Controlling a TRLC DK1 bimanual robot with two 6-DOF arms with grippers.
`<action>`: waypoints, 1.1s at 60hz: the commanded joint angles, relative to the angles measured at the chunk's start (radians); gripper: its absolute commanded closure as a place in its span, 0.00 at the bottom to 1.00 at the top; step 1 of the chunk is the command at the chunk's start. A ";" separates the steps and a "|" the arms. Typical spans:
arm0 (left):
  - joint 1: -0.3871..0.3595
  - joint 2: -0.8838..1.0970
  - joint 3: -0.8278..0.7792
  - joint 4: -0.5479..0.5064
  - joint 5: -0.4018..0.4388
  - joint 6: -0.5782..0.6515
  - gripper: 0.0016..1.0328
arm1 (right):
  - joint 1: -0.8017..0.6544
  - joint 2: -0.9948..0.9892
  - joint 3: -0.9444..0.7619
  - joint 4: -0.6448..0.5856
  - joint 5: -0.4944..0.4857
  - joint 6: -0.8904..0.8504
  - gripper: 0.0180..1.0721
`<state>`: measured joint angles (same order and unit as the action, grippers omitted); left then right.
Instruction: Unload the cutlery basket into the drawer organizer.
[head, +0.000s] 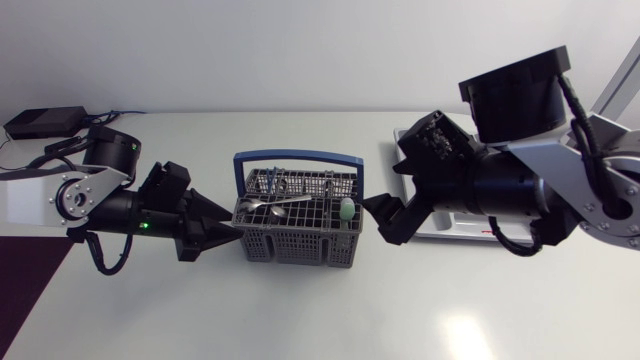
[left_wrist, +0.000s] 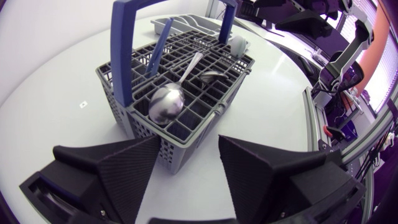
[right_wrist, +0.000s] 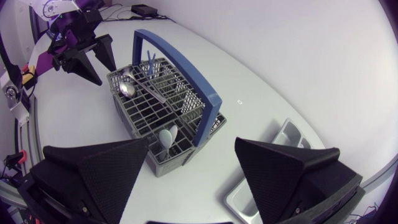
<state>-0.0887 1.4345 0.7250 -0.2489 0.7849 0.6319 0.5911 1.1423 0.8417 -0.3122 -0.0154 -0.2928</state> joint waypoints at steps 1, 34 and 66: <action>-0.008 -0.029 -0.024 0.005 0.013 0.011 0.29 | -0.007 -0.012 -0.036 -0.005 -0.006 -0.019 0.05; 0.055 -0.261 0.085 -0.187 -0.076 0.121 0.28 | -0.010 -0.035 -0.122 0.022 -0.008 -0.063 0.05; -0.358 -0.310 0.040 -0.046 -0.420 0.583 0.28 | -0.010 -0.073 -0.185 0.018 -0.034 -0.092 0.05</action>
<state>-0.3843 1.1408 0.8036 -0.3130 0.4206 1.0626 0.5861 1.0779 0.6891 -0.2958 -0.0414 -0.3649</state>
